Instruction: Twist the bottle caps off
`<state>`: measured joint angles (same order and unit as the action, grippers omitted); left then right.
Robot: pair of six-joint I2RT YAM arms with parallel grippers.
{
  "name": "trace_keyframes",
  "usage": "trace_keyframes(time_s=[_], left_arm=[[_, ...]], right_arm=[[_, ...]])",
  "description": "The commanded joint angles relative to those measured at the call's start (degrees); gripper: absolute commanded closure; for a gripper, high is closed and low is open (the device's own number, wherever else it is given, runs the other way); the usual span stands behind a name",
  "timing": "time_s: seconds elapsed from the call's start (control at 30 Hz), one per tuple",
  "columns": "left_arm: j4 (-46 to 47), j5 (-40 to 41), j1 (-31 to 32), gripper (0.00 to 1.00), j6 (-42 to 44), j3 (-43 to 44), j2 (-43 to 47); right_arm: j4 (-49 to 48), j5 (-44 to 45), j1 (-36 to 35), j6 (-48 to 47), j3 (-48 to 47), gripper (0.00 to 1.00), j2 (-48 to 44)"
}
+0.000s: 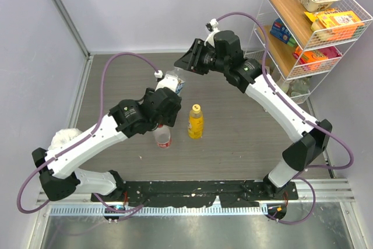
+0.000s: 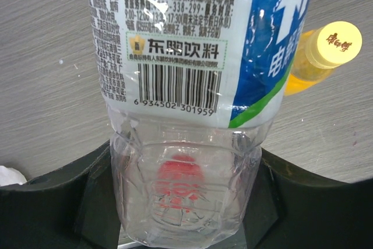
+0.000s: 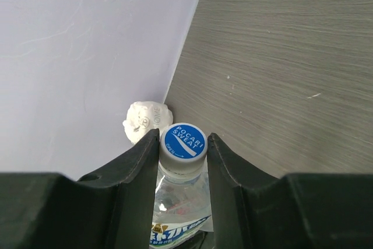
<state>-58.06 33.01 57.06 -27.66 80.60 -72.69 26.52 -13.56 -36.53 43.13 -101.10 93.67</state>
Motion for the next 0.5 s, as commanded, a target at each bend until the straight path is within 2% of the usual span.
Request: trace_keyframes(time_s=[0.0, 0.17, 0.3, 0.47], left_arm=[[3.2, 0.1, 0.9, 1.00, 0.2, 1.2, 2.5], [6.7, -3.3, 0.8, 1.00, 0.6, -0.5, 5.1], [9.1, -6.6, 0.8, 1.00, 0.4, -1.8, 7.3], [14.5, -16.6, 0.9, 1.00, 0.0, -4.0, 10.3]], right_arm=[[-10.8, -7.1, 1.5, 2.6, 4.8, 0.98, -5.2], [-23.2, -12.8, 3.5, 6.6, 10.9, 0.98, -8.1], [-28.9, -15.4, 4.8, 7.6, 13.1, 0.98, -10.1], [-39.4, -21.8, 6.1, 9.5, 17.0, 0.98, -12.7]])
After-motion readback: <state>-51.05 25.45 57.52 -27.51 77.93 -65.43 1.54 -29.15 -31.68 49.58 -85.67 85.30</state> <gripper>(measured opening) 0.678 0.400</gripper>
